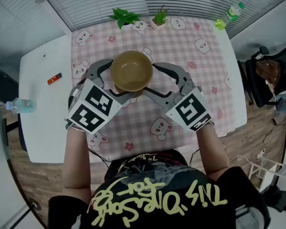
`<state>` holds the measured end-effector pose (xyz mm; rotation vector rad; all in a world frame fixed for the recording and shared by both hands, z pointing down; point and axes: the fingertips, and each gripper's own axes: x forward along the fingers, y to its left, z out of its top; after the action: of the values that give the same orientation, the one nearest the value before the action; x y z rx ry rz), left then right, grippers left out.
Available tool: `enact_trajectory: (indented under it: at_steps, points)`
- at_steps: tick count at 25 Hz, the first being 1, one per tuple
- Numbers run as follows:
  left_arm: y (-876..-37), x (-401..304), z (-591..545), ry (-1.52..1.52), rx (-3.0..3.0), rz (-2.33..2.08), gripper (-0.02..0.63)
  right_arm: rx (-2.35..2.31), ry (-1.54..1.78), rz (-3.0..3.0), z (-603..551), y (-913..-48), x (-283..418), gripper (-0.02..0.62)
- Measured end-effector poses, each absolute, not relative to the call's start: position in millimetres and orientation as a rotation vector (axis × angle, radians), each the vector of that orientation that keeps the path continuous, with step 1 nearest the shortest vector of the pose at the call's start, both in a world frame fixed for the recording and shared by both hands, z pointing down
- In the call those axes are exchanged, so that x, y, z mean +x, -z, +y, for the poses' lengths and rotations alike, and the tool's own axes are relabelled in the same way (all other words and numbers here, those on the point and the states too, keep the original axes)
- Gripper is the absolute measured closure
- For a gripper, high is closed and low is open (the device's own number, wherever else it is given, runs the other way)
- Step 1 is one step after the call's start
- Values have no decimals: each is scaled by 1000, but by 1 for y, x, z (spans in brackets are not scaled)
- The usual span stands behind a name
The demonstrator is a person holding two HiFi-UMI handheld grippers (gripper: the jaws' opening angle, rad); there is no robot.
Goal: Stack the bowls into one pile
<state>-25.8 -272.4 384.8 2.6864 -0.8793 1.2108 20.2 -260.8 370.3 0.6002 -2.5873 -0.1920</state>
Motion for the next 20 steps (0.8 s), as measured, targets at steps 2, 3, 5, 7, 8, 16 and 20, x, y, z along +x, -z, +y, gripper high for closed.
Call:
enact_trajectory:
  at_steps: [2,3,5,7,8,16,20]
  points:
    - [-385,-26,-271,-1186,2680,-868,158,601,190,-2584,-260,-369,19,305]
    - [-385,-26,-270,-1176,2675,-865,158,599,188,-2583,-260,-368,19,305]
    - [-381,-24,-268,-1177,2653,-861,158,585,168,-2585,-258,-363,20,304]
    - [-377,-22,-263,-1188,2617,-852,158,558,128,-2595,-255,-360,23,305]
    - [-378,-21,-262,-1187,2606,-847,158,548,113,-2596,-253,-361,23,305]
    - [-419,-29,-256,-1138,2647,-820,156,572,135,-2538,-247,-401,14,305]
    - [-424,-25,-253,-1142,2634,-819,156,568,115,-2521,-245,-406,18,304]
